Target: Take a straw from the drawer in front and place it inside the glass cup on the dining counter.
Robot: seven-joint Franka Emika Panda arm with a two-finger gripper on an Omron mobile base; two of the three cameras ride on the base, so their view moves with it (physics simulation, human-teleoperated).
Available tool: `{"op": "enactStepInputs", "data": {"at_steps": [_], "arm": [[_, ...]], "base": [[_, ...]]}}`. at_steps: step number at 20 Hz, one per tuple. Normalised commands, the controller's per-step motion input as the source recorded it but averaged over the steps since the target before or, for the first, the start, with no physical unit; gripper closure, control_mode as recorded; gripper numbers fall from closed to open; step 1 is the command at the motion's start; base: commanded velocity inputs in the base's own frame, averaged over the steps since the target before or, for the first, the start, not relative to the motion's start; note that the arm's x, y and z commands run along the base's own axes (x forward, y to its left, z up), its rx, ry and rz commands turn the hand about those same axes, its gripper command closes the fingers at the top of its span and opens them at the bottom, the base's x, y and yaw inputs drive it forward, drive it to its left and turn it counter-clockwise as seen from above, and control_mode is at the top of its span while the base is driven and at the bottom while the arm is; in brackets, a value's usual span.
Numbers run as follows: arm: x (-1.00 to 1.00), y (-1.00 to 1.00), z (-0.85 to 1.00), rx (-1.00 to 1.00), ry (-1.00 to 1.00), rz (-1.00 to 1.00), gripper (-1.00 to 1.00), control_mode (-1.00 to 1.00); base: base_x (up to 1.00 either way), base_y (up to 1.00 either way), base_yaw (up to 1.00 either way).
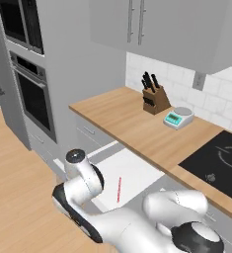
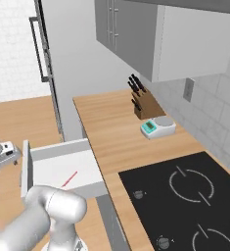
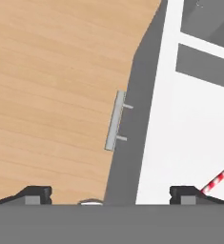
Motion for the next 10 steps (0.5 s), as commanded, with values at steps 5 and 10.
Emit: {"op": "enactStepInputs", "data": {"at_steps": [5, 10], "arm": [[0.07, -1.00, 0.81, 0.23, 0.01, -0.12, -1.00, -1.00], [0.34, -0.70, 0.13, 0.13, 0.08, -0.17, -1.00, -1.00]], "base": [[0.00, 0.00, 0.00], [0.00, 0.00, 0.00]]}}
